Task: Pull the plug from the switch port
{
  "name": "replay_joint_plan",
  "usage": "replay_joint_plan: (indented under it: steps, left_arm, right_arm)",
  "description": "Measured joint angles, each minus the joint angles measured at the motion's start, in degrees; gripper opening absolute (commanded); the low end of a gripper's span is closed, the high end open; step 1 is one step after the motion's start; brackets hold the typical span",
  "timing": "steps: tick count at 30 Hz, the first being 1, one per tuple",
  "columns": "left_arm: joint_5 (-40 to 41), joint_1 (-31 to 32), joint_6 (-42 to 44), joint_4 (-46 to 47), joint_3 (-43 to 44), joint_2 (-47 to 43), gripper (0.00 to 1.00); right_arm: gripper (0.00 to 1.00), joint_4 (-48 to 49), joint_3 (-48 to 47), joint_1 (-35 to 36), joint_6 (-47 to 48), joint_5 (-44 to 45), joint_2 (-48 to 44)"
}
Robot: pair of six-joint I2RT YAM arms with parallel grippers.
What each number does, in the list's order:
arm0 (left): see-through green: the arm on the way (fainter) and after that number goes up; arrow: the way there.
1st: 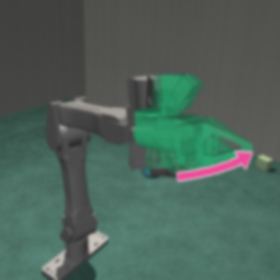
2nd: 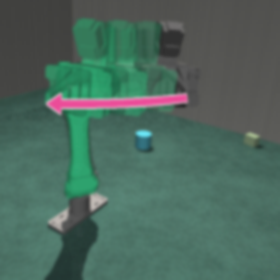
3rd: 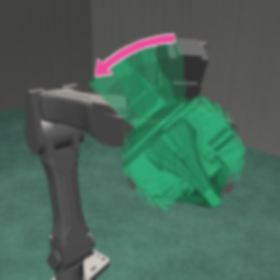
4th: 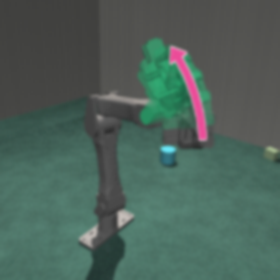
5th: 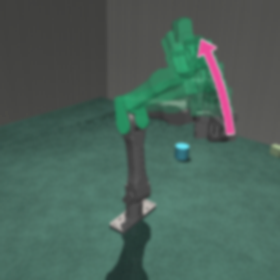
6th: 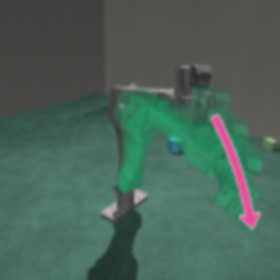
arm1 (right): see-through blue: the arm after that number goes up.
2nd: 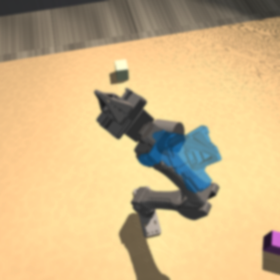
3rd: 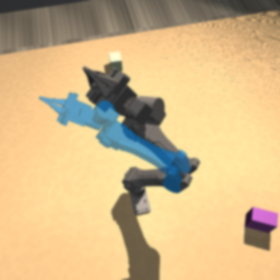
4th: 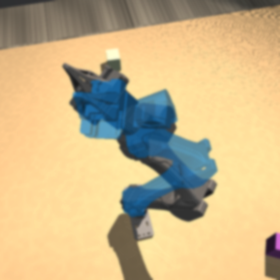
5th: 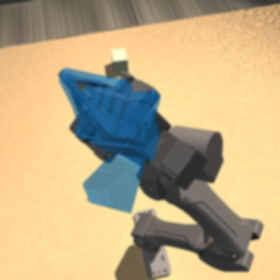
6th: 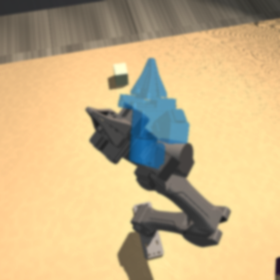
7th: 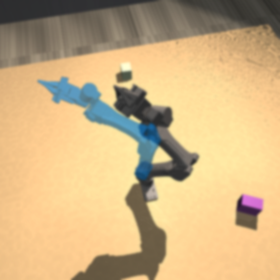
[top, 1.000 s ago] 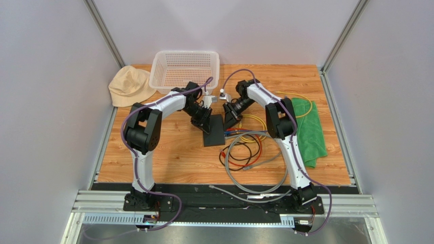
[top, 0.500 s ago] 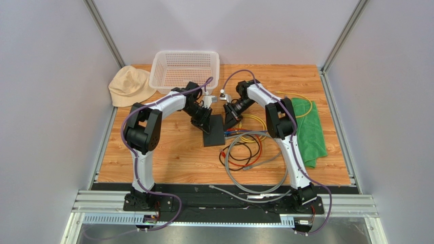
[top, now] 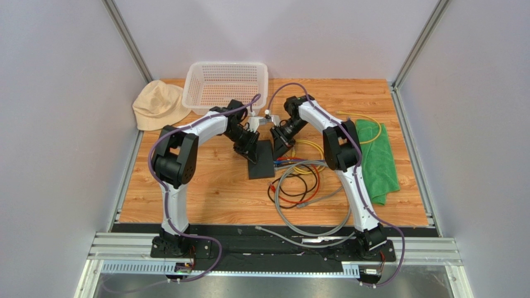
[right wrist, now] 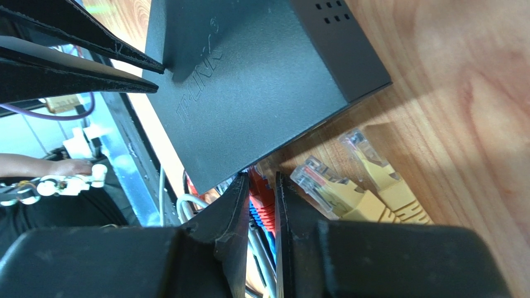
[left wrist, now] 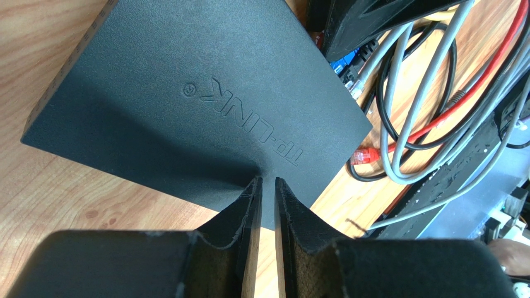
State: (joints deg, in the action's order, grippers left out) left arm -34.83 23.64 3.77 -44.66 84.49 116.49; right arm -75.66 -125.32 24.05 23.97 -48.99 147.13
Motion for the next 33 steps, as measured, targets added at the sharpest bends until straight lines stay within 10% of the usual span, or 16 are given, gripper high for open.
replay_joint_plan:
  steps: [33]
  left_arm:
    - [5.0,0.5,0.5,0.6,0.4,1.4,0.24]
  right_arm:
    - [0.0,-3.9,0.6,-4.7,6.2,14.8,-4.6]
